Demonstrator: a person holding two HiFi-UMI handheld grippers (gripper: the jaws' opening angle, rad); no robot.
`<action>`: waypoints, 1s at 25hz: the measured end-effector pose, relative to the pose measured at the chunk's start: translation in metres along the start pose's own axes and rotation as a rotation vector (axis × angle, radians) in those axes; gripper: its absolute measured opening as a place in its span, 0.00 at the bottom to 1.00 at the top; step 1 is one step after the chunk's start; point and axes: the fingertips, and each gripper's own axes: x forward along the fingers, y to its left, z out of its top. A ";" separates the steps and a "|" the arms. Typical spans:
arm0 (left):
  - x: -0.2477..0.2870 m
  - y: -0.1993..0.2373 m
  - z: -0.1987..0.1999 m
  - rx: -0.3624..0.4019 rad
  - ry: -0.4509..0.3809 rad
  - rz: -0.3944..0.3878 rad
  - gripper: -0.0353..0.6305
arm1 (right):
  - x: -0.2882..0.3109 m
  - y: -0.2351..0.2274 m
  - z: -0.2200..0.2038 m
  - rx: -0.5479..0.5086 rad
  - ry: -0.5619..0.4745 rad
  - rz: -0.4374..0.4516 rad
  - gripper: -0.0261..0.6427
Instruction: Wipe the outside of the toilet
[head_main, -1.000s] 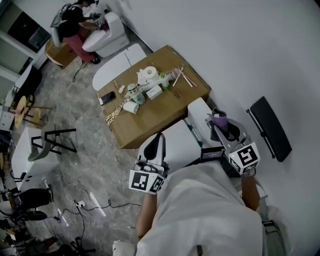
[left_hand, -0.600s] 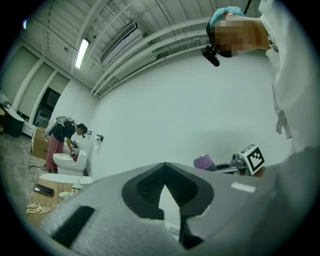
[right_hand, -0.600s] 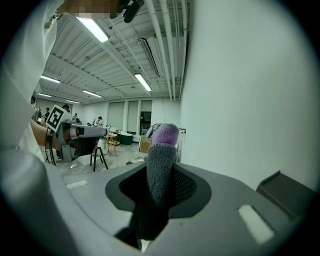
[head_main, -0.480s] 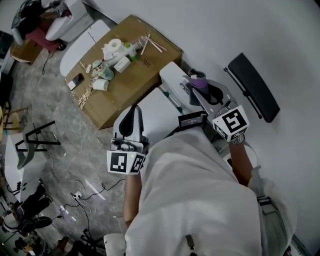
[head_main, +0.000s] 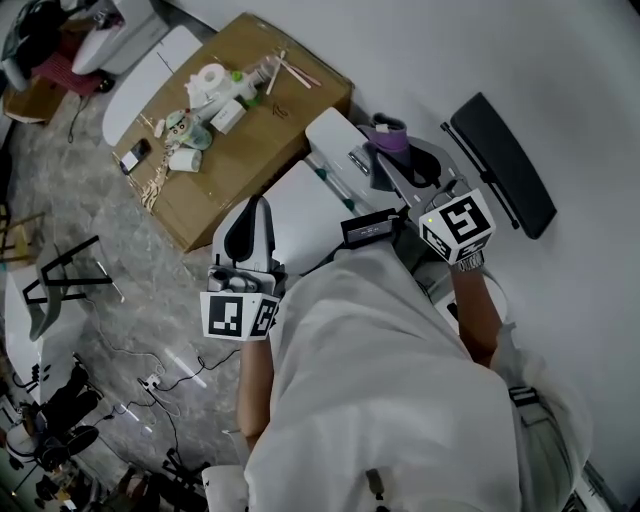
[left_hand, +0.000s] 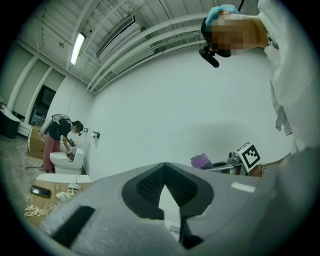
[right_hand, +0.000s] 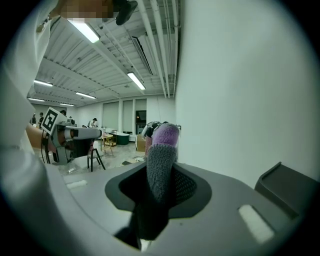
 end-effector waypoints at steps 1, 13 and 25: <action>0.001 0.002 0.002 0.011 0.001 0.011 0.06 | 0.007 -0.005 -0.004 0.006 0.026 -0.002 0.20; -0.010 0.045 0.009 0.017 0.020 0.201 0.06 | 0.131 -0.072 -0.114 0.446 0.422 -0.066 0.20; -0.035 0.095 -0.007 -0.048 0.046 0.354 0.06 | 0.223 -0.089 -0.252 1.031 0.561 -0.400 0.20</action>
